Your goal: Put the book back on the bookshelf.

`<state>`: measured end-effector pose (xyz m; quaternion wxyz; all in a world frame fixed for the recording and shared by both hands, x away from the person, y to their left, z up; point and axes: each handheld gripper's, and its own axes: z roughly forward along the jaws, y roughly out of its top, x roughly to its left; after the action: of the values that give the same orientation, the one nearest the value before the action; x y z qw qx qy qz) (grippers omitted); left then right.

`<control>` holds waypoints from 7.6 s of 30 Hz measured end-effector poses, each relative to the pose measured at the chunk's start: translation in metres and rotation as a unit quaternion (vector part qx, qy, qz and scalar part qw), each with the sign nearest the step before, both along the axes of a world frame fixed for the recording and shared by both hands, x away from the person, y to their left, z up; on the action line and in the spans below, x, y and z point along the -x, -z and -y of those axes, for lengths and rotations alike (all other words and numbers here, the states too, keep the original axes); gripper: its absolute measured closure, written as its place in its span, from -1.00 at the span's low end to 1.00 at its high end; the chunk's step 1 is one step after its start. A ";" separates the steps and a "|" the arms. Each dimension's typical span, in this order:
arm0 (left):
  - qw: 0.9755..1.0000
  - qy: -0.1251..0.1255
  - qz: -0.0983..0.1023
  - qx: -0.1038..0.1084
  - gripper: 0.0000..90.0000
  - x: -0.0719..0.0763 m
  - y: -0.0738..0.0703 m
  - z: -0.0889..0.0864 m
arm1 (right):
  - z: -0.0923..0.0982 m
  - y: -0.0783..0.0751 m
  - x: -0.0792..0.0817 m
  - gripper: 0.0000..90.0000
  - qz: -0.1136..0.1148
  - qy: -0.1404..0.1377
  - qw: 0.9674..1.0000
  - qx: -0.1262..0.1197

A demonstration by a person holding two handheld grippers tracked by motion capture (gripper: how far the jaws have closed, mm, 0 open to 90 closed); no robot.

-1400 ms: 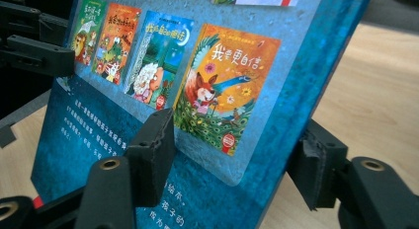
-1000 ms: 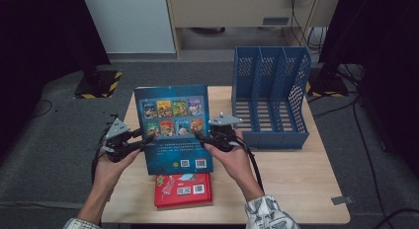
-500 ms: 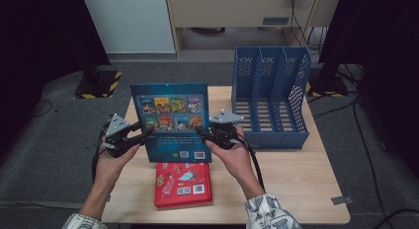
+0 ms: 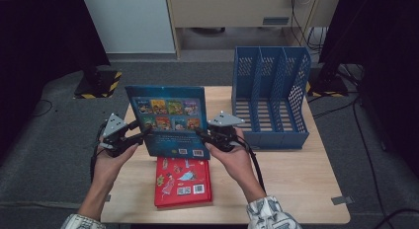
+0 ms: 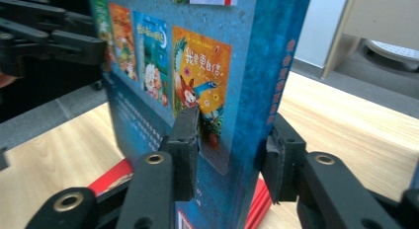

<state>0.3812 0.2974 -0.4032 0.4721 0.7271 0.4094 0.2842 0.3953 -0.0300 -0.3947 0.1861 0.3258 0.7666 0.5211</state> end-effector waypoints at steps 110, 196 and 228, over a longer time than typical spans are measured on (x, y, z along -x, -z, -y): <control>0.995 -0.059 -0.062 -0.052 -0.62 0.031 0.075 -0.041 | -0.018 -0.044 0.016 0.85 0.066 -0.074 0.988 -0.115; 0.979 -0.079 -0.148 -0.112 -0.92 0.021 0.106 -0.043 | 0.150 -0.114 0.009 0.85 0.117 0.205 0.968 -0.082; 0.980 -0.081 -0.143 -0.114 -0.92 0.022 0.105 -0.042 | 0.136 -0.102 -0.070 0.85 0.104 0.264 0.955 -0.081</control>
<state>0.3596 0.3396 -0.5086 0.2983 0.7734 0.4955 0.2594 0.4655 -0.1656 -0.2929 0.3690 0.4748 0.5848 0.5445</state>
